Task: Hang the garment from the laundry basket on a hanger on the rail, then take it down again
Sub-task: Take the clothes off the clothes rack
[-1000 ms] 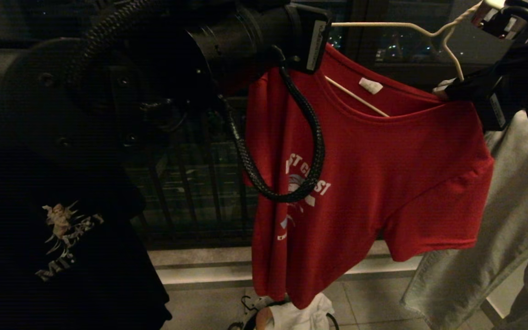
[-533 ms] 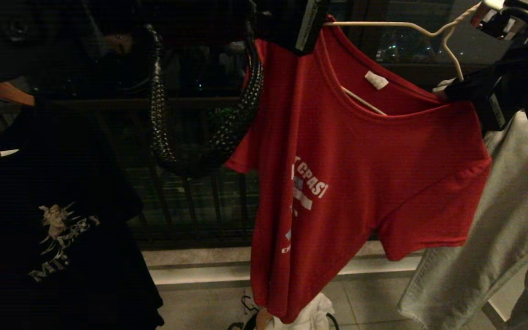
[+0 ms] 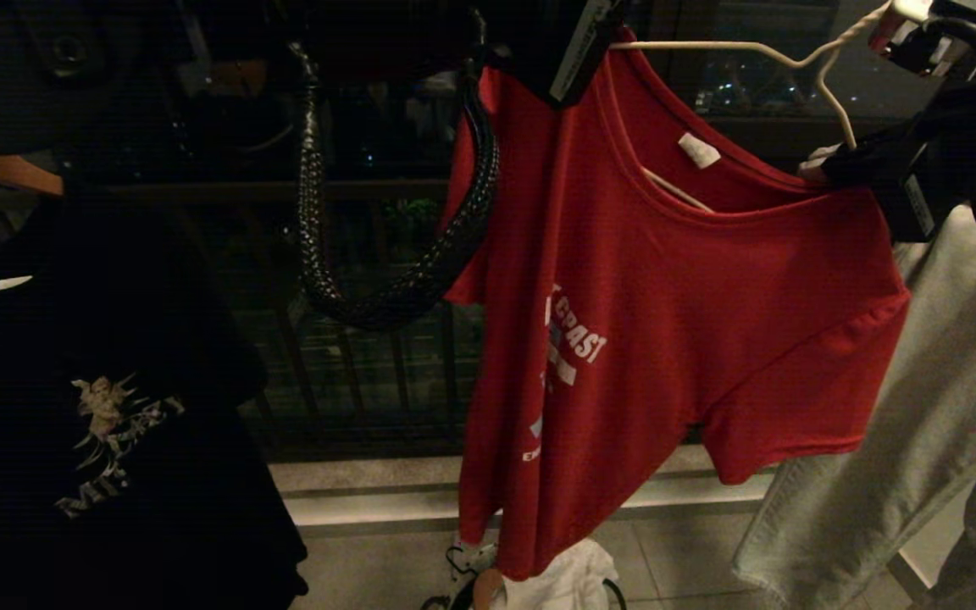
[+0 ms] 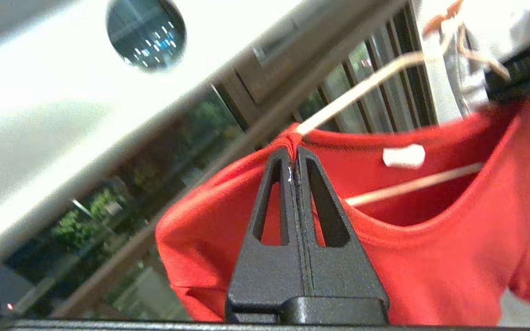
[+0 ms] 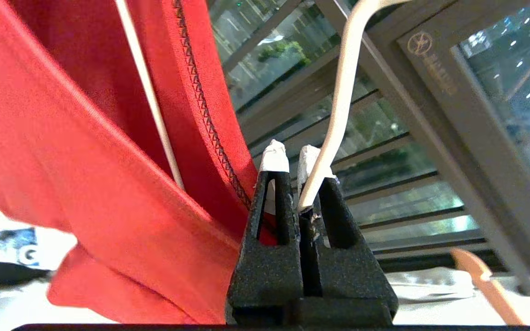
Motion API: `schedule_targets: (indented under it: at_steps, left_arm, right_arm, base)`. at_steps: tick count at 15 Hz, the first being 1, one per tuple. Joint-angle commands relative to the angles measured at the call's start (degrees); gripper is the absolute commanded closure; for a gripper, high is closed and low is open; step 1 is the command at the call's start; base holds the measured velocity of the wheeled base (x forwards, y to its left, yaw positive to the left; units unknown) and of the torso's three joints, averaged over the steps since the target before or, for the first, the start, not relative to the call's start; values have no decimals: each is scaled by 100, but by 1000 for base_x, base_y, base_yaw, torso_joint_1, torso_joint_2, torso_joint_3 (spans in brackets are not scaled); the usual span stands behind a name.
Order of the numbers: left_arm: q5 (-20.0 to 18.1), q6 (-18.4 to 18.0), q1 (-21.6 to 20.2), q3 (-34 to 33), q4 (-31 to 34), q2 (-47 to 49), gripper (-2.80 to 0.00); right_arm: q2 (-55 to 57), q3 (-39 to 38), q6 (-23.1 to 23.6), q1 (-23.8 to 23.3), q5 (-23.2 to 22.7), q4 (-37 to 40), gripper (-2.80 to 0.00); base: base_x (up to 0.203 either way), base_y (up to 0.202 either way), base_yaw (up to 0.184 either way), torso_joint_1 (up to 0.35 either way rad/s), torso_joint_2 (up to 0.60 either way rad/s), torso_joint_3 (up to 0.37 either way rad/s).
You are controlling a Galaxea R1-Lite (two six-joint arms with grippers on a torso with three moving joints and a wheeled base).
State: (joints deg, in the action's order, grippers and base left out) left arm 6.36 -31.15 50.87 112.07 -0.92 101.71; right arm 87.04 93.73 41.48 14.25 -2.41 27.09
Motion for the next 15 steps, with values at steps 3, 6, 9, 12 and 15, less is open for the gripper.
schedule_targets:
  at_steps: [3, 6, 9, 12, 15]
  left_arm:
    - [5, -42, -79, -1, -165, 131, 0]
    - [-80, 5, -296, -1, -312, 196, 0]
    - [-524, 133, -363, -1, -863, 355, 0]
    - [-869, 644, -341, -13, -918, 360, 0]
    - [-1282, 878, -293, -10, -1311, 539, 0]
  right_arm:
    - [-15, 58, 463, 3, 0, 33, 0]
    - [-12, 145, 747, -20, 3, 76, 0]
    - [-37, 118, 861, -55, -45, 137, 0]
    - [-32, 95, 880, -331, -424, 209, 0]
    - [10, 92, 880, -537, -629, 209, 0]
  base:
    - [0, 0, 0, 0, 0, 0]
    - [0, 0, 0, 0, 0, 0]
    - [0, 0, 0, 0, 0, 0]
    - [0, 0, 0, 0, 0, 0]
    - [0, 0, 0, 0, 0, 0]
